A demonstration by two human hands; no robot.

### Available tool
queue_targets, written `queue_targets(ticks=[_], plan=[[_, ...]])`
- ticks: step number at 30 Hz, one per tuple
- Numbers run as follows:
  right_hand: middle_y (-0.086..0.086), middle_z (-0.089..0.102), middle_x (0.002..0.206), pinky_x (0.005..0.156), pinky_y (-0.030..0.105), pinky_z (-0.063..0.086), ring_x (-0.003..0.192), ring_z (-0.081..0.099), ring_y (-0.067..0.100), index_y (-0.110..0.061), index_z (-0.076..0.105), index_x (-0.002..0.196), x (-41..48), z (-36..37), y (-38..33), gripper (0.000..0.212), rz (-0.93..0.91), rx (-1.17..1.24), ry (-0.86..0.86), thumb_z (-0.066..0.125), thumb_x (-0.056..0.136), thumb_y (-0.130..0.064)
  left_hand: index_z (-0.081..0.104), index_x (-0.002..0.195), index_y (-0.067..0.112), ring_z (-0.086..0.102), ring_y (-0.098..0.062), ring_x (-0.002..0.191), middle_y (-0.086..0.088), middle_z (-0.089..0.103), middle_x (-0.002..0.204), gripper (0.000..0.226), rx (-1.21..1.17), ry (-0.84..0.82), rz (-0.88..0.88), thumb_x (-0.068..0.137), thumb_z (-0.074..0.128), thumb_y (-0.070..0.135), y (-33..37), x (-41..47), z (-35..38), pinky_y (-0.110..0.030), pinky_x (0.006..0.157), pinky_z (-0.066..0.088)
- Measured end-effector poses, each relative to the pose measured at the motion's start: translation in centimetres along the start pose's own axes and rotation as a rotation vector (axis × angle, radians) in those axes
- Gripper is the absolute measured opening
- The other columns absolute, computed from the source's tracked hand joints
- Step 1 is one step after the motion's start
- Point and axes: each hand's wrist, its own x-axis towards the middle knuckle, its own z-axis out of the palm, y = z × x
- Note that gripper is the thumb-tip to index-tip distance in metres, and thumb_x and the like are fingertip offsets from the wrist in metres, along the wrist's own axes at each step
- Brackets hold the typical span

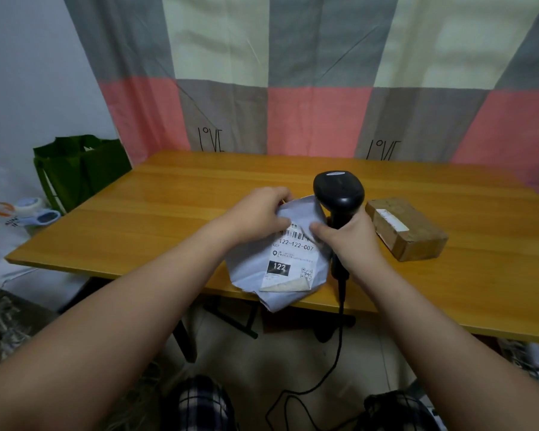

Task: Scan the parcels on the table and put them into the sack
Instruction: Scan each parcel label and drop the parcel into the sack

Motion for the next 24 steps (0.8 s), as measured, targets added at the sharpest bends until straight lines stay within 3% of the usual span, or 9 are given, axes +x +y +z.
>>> queue_targets(ticks=[2, 5, 7, 10, 12, 16, 20, 24], plan=[[-0.001, 0.062, 0.118, 0.09, 0.03, 0.048, 0.108, 0.058, 0.013, -0.014, 0.049, 0.126, -0.3, -0.1, 0.5, 0.073, 0.0, -0.029, -0.071, 0.089, 0.064, -0.017, 0.056, 0.091, 0.019, 0.057, -0.014, 0.073, 0.006, 0.062, 0.078, 0.019, -0.171, -0.01, -0.035, 0.082, 0.068, 0.006, -0.2, 0.0, -0.1, -0.017, 0.057, 0.041], [-0.006, 0.052, 0.12, 0.09, 0.024, 0.039, 0.111, 0.047, 0.009, -0.016, 0.042, 0.131, -0.6, 0.4, 1.2, 0.085, -0.036, -0.183, -0.108, 0.09, 0.061, -0.022, 0.058, 0.091, 0.02, 0.059, -0.004, 0.063, 0.004, 0.067, 0.077, 0.02, -0.289, -0.015, -0.073, 0.082, 0.069, 0.004, -0.4, -0.1, 0.2, -0.017, 0.058, 0.046], [-0.007, 0.049, 0.112, 0.08, 0.015, 0.034, 0.104, 0.045, 0.008, -0.014, 0.043, 0.131, -0.5, 0.9, 1.4, 0.076, -0.06, -0.235, -0.081, 0.085, 0.067, -0.015, 0.058, 0.09, 0.021, 0.058, -0.001, 0.061, 0.007, 0.066, 0.075, 0.022, -0.306, -0.027, -0.085, 0.082, 0.069, 0.004, -0.6, -0.1, 0.4, -0.013, 0.056, 0.045], [-0.01, 0.052, 0.1, 0.059, 0.014, 0.033, 0.095, 0.049, 0.01, -0.016, 0.048, 0.125, -0.4, 1.2, 1.5, 0.062, -0.051, -0.226, -0.071, 0.076, 0.07, -0.006, 0.057, 0.093, 0.021, 0.058, -0.001, 0.065, 0.009, 0.064, 0.076, 0.021, -0.279, -0.043, -0.088, 0.083, 0.069, 0.006, -1.1, -0.3, 0.3, -0.01, 0.055, 0.043], [-0.01, 0.055, 0.098, 0.063, 0.01, 0.035, 0.094, 0.052, 0.01, -0.017, 0.051, 0.122, -0.4, 1.3, 1.4, 0.059, -0.044, -0.173, -0.08, 0.073, 0.07, -0.002, 0.057, 0.094, 0.02, 0.058, -0.004, 0.069, 0.008, 0.064, 0.08, 0.02, -0.238, -0.054, -0.087, 0.085, 0.069, 0.008, -1.4, -0.4, 0.2, -0.01, 0.057, 0.043], [-0.003, 0.061, 0.103, 0.067, 0.015, 0.04, 0.095, 0.057, 0.013, -0.015, 0.055, 0.119, -0.4, 1.2, 1.2, 0.053, -0.029, -0.052, -0.003, 0.069, 0.071, 0.001, 0.059, 0.092, 0.016, 0.055, -0.011, 0.073, 0.001, 0.065, 0.086, 0.013, -0.184, -0.03, -0.063, 0.085, 0.07, 0.011, -1.6, -0.3, -0.1, -0.009, 0.056, 0.037], [-0.006, 0.06, 0.097, 0.064, 0.009, 0.04, 0.092, 0.058, 0.012, -0.018, 0.053, 0.114, -0.6, 0.8, 0.9, 0.043, -0.025, 0.011, -0.011, 0.068, 0.077, -0.001, 0.057, 0.076, 0.022, 0.048, -0.001, 0.061, 0.011, 0.058, 0.07, 0.018, -0.131, -0.036, -0.047, 0.083, 0.073, 0.022, -1.5, -0.3, 0.1, -0.013, 0.051, 0.034], [-0.002, 0.061, 0.088, 0.069, 0.027, 0.041, 0.085, 0.058, 0.015, -0.02, 0.054, 0.107, -0.7, -0.3, 0.1, 0.028, 0.025, 0.026, 0.084, 0.071, 0.085, -0.02, 0.05, 0.062, 0.023, 0.047, -0.014, 0.064, 0.009, 0.052, 0.062, 0.031, -0.079, 0.097, -0.184, 0.085, 0.071, 0.027, -2.4, 0.1, 0.1, -0.031, 0.061, 0.03]])
